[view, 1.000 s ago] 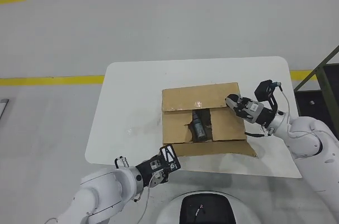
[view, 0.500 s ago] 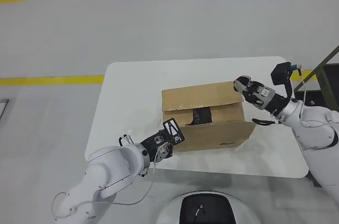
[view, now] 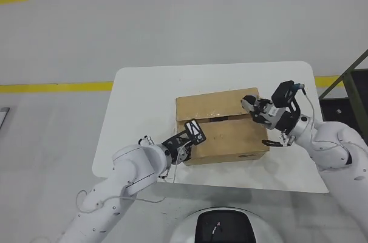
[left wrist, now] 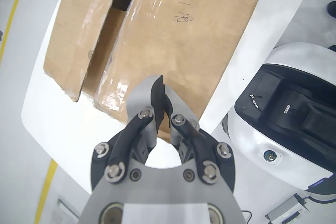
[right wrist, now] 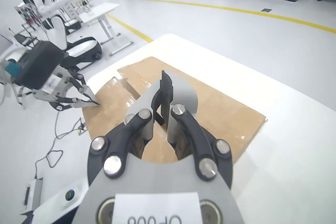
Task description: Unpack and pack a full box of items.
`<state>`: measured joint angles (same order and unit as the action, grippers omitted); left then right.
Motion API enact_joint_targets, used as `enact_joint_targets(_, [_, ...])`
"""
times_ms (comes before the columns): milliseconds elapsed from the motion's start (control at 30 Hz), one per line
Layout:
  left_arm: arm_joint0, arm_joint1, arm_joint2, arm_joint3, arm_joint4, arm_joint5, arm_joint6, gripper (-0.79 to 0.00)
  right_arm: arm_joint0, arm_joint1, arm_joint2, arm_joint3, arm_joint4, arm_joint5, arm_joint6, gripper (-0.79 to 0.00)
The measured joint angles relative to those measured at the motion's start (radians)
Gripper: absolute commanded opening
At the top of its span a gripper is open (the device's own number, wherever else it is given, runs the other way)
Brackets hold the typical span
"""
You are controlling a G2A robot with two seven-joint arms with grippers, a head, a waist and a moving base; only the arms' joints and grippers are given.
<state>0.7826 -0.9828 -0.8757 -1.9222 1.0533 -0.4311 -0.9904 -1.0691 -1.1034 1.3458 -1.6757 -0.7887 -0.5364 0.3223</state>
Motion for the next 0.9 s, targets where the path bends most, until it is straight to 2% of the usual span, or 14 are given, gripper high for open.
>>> enact_joint_targets(133, [-0.008,-0.006,0.006,0.01,-0.002,0.002,-0.001,-0.785,0.012,-0.012,-0.069,0.059,-0.134,0.067,-0.081,-0.785])
enact_joint_targets(267, [-0.004,-0.007,-0.005,0.006,-0.005,0.002,-0.006,-0.446,0.03,-0.02,-0.117,0.11,-0.208,0.101,-0.108,-0.785])
enact_joint_targets(333, [0.003,-0.005,-0.017,-0.008,-0.011,-0.002,-0.011,0.0,0.037,-0.023,-0.13,0.123,-0.219,0.107,-0.116,-0.785])
enact_joint_targets(467, [0.026,0.005,-0.057,-0.05,-0.019,-0.018,-0.038,0.0,0.046,-0.027,-0.139,0.133,-0.224,0.118,-0.125,-0.785])
enact_joint_targets(600, [0.06,0.021,-0.126,-0.13,0.007,-0.014,-0.089,0.0,0.049,-0.03,-0.143,0.132,-0.223,0.124,-0.127,-0.785])
enact_joint_targets(733, [0.113,0.042,-0.218,-0.231,0.114,-0.002,-0.144,0.0,0.053,-0.033,-0.145,0.129,-0.211,0.124,-0.13,-0.785])
enact_joint_targets(900, [0.196,0.059,-0.29,-0.299,0.305,0.028,-0.16,0.0,0.053,-0.035,-0.148,0.125,-0.206,0.123,-0.126,-0.785])
